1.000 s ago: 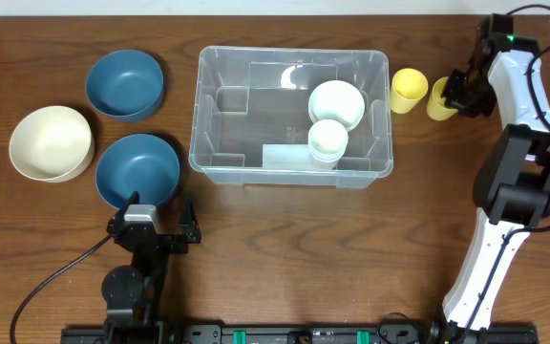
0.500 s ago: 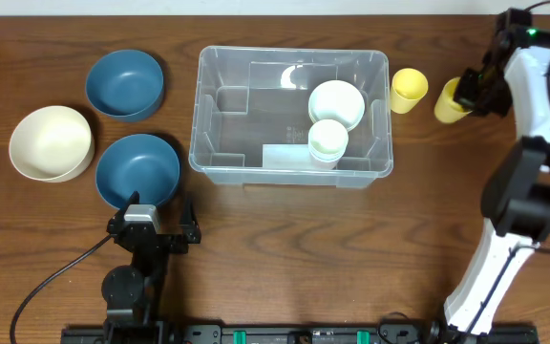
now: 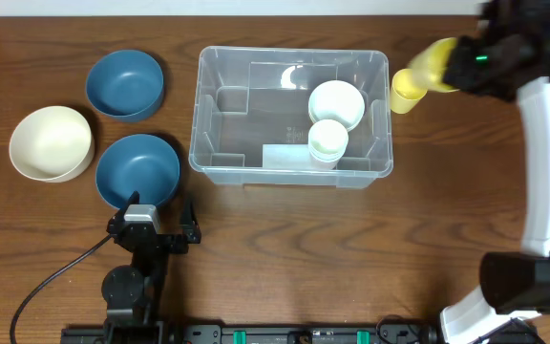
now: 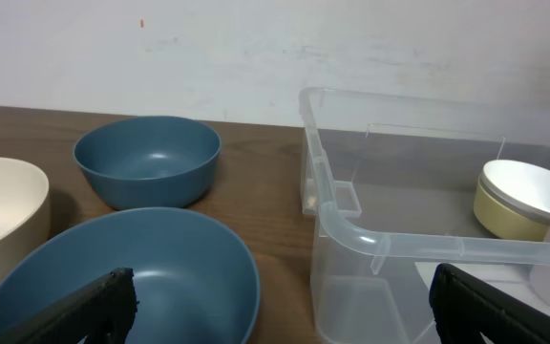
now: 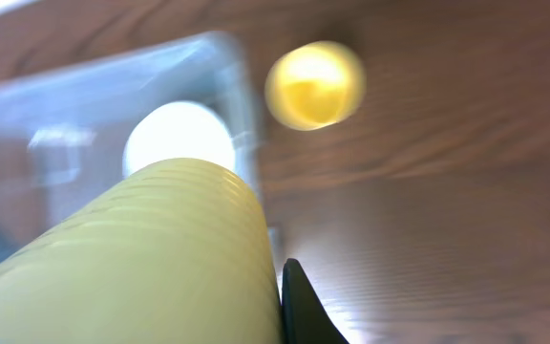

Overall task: Pack container
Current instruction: 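Carry the yellow cup into the bin and stack it on the white cup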

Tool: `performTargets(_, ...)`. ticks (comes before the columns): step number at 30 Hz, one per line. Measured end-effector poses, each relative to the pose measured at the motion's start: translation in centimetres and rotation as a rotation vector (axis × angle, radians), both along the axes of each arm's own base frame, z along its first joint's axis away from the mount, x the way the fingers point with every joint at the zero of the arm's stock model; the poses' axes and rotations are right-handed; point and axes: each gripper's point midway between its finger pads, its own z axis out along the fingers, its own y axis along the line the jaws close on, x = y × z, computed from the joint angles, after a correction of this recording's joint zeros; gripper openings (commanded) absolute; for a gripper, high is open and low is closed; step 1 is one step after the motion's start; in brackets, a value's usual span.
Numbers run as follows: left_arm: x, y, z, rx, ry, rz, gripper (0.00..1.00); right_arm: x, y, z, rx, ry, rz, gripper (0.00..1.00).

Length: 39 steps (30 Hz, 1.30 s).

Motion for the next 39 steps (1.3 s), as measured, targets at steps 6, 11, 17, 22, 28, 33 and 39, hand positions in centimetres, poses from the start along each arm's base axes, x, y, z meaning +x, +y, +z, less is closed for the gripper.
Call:
performTargets(6, 0.0, 0.0, 0.0, 0.0, 0.0, 0.0, 0.98, -1.3, 8.9, -1.3, -0.02, 0.031, 0.218, 0.03)
performTargets(11, 0.0, 0.0, 0.0, 0.0, 0.0, 0.0, 0.98, -2.3, 12.3, -2.3, -0.059, 0.046, 0.302, 0.02)
performTargets(17, 0.0, 0.0, 0.0, 0.0, 0.0, 0.0, 0.98, -3.2, 13.1, -5.1, -0.102, 0.102, 0.315, 0.01)
performTargets(22, 0.0, 0.0, 0.0, 0.0, 0.0, 0.0, 0.98, -3.9, 12.9, -9.1, -0.13, 0.173, 0.313, 0.01)
performTargets(28, 0.0, 0.0, 0.0, 0.0, 0.0, 0.0, 0.98, -4.3, 12.8, -13.4, -0.136, 0.218, 0.31, 0.18)
performTargets(33, 0.0, 0.0, 0.0, 0.0, 0.0, 0.0, 0.98, -4.2, 13.1, -14.2, -0.121, 0.213, 0.309, 0.68)
performTargets(39, 0.0, 0.0, 0.0, 0.0, 0.0, 0.0, 0.98, -3.6, 13.5, -14.0, -0.114, 0.185, 0.337, 0.75)
